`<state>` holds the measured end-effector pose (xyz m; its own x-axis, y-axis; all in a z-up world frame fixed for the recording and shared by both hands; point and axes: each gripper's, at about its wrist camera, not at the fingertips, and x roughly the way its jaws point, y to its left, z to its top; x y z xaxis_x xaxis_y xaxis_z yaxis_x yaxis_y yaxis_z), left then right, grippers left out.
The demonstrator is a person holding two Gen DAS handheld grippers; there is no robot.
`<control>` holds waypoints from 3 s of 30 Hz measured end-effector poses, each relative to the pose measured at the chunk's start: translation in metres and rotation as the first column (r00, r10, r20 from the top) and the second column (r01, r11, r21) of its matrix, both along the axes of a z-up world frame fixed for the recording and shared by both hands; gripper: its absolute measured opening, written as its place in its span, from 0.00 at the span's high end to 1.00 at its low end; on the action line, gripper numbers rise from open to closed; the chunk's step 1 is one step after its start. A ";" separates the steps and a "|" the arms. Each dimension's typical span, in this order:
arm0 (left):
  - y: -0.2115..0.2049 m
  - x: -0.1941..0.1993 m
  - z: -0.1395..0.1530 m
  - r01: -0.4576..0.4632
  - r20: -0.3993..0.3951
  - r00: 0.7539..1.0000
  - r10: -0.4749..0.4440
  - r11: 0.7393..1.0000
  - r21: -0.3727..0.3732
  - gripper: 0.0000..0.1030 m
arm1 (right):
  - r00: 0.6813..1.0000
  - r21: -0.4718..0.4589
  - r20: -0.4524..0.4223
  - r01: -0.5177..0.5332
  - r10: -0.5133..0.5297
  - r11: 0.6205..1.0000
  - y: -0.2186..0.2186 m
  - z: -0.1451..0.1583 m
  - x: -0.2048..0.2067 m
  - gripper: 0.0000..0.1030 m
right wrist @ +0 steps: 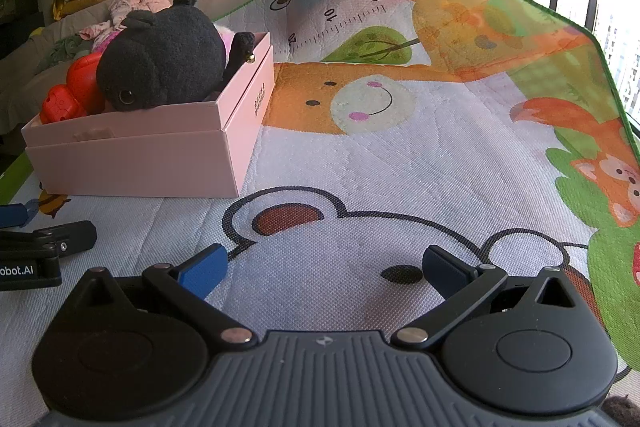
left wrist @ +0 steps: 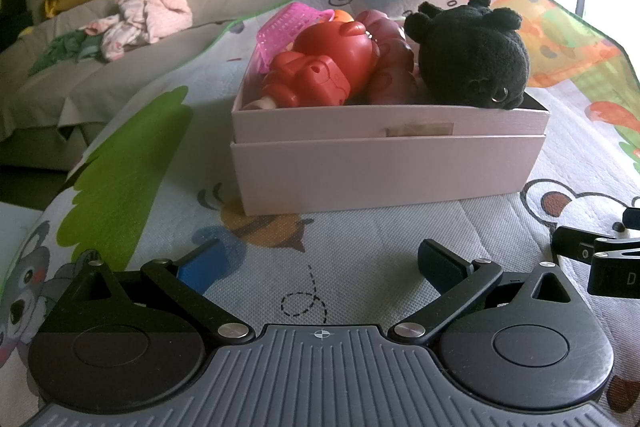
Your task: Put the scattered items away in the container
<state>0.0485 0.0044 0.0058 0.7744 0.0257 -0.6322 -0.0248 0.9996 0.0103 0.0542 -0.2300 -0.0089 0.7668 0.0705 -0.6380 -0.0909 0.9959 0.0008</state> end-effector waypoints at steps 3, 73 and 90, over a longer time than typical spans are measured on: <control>0.000 0.000 0.000 0.000 0.000 1.000 0.000 1.000 0.000 0.00 | 1.000 0.000 0.000 0.000 0.000 1.000 0.000 0.000 0.000 0.00; -0.002 0.000 0.004 0.007 -0.011 1.000 -0.007 1.000 -0.009 0.00 | 0.999 -0.007 0.003 -0.045 0.045 0.999 -0.003 -0.001 0.001 0.00; -0.002 0.000 0.003 0.007 -0.011 1.000 -0.007 1.000 -0.009 0.00 | 0.999 0.000 0.002 -0.052 0.052 0.999 -0.001 -0.001 0.000 0.00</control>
